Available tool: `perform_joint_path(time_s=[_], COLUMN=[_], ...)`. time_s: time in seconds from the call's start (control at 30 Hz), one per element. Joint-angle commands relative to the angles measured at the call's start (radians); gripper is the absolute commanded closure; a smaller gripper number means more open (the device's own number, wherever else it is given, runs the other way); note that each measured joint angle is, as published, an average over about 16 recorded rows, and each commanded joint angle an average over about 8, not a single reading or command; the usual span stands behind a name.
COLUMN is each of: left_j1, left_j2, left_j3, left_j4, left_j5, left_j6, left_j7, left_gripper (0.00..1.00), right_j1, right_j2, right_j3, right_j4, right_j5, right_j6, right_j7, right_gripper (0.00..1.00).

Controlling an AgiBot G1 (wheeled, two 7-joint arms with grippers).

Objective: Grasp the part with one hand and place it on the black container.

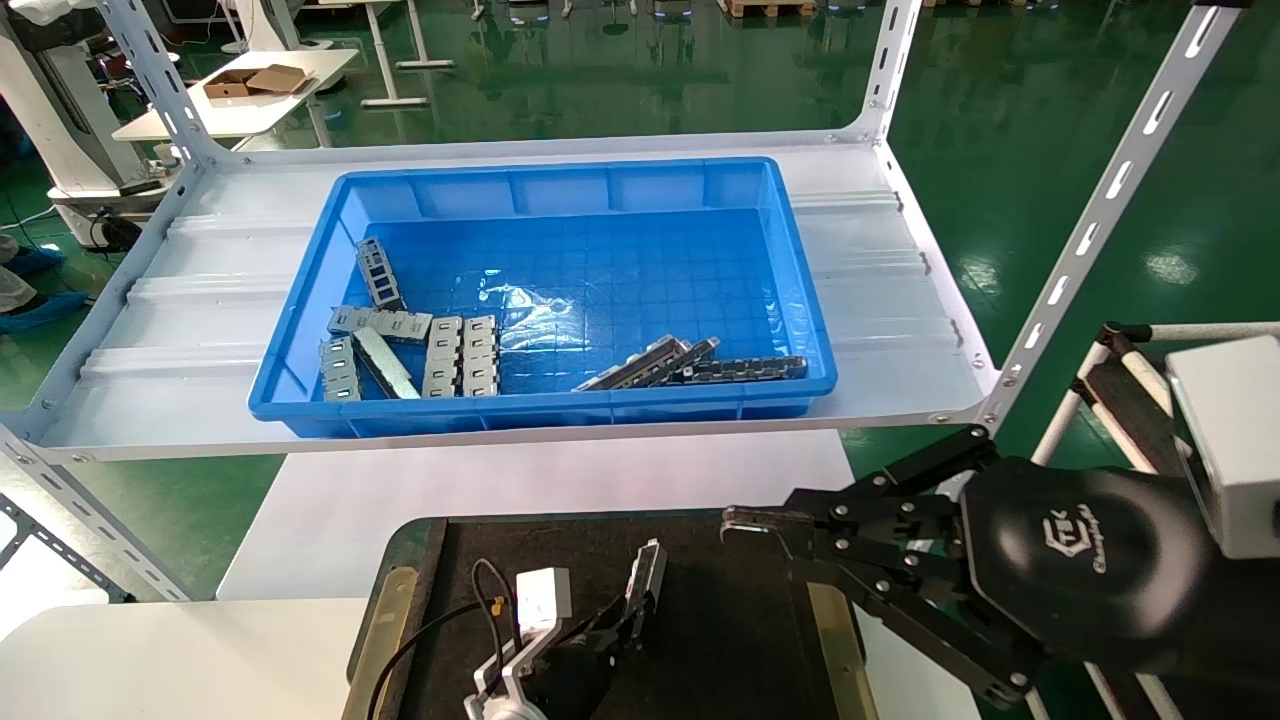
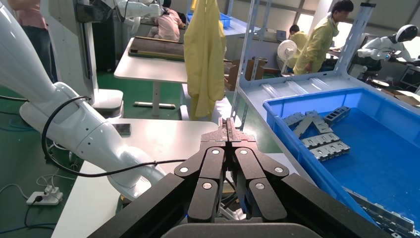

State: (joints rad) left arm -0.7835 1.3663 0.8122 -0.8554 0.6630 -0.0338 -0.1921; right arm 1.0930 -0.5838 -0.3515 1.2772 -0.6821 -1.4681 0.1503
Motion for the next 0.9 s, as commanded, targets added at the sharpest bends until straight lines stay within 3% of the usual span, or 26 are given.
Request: perform_joint_path(time_s=[0.03,0.1,0.13,0.6,0.9], left_j1=[-0.003,-0.005,-0.006,-0.026,-0.051], left_j2=[0.0,0.0,0.0,-0.001,-0.012], left_j3=[0.012,0.022,0.027,0.081,0.089], left_j4=[-0.001,-0.003,-0.004,-0.029,-0.046], left_j5=[-0.003,-0.004,-0.004,0.009,0.078], left_j6=[-0.01,-0.018,-0.022,-0.075,-0.07], left_j7=[-0.006,-0.015,-0.02,-0.106,-0.129], left_gripper=[0.27,0.06,0.0,0.0,0.0], right_j1=[0.0,0.0,0.0,0.0,0.0], right_j2=[0.0,0.0,0.0,0.0,0.0], right_j3=[0.0,0.0,0.0,0.0,-0.001], right_j4=[0.0,0.0,0.0,0.0,0.0], right_j5=[0.0,0.0,0.0,0.0,0.0], right_j6=[0.0,0.0,0.0,0.0,0.0], right_j7=[0.0,0.0,0.0,0.0,0.0], right_gripper=[0.16,0.02,0.0,0.0,0.0])
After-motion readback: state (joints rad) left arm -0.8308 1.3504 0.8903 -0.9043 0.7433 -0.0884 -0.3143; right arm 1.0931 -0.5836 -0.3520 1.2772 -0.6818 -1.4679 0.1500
